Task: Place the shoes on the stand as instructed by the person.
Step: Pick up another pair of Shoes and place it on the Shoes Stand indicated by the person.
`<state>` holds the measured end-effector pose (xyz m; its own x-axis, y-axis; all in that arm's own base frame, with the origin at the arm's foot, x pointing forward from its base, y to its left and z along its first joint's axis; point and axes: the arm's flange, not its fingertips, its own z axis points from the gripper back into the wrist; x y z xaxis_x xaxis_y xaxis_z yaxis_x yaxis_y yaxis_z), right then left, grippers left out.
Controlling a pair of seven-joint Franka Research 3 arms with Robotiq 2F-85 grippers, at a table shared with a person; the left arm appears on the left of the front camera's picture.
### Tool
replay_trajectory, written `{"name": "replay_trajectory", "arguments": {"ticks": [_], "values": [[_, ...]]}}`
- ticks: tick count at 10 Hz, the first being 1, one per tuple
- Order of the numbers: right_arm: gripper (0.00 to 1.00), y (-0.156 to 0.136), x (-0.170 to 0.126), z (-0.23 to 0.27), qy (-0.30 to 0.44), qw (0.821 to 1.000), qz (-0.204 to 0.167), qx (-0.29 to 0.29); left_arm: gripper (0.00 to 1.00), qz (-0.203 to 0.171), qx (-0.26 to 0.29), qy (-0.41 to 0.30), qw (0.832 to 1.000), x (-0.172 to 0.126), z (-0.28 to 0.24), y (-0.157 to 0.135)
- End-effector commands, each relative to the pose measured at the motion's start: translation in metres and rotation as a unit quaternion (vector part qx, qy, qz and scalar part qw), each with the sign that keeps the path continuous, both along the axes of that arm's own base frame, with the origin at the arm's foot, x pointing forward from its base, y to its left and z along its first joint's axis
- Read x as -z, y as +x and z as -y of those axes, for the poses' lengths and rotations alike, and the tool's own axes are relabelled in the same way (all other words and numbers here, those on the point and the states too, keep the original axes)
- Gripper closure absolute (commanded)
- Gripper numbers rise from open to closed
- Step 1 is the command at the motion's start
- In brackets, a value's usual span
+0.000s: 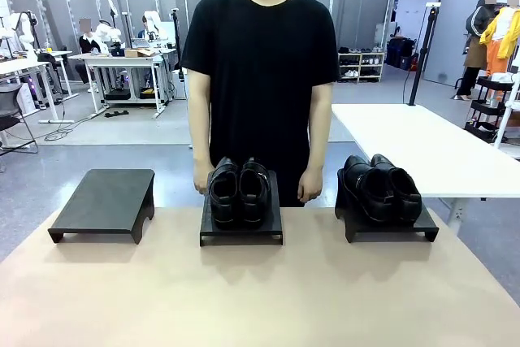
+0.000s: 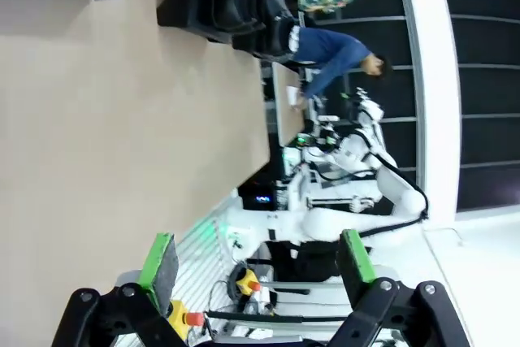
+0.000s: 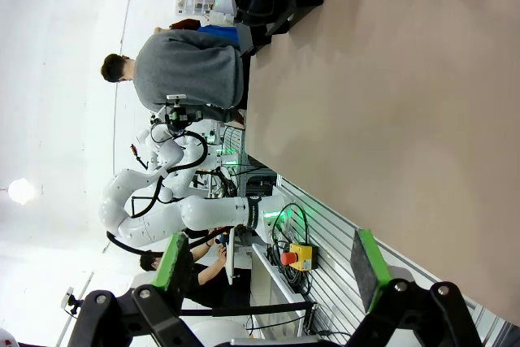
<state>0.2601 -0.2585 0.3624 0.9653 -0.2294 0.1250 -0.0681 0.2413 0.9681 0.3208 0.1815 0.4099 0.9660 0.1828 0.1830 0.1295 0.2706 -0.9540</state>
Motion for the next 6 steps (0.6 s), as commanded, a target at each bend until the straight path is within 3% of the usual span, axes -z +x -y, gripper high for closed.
{"name": "replay_trajectory", "arguments": {"ticks": [1, 3, 5, 6], "values": [[0.0, -0.002, -0.003, 0.0, -0.002, 1.0, -0.004, -0.002, 0.0, 0.0, 0.03, -0.053, 0.998, 0.024, -0.023, 0.009], [0.0, -0.002, -0.003, 0.0, -0.002, 1.0, -0.004, -0.002, 0.0, -0.02, 0.019, -0.056, 0.998, 0.047, -0.026, 0.006], [0.0, -0.002, -0.003, 0.0, -0.002, 1.0, -0.004, -0.002, 0.0, -0.022, 0.02, -0.055, 0.998, 0.049, -0.022, 0.008], [0.0, -0.002, -0.003, 0.0, -0.002, 1.0, -0.004, -0.002, 0.0, -0.02, -0.005, -0.057, 0.998, 0.045, -0.02, 0.017]]}}
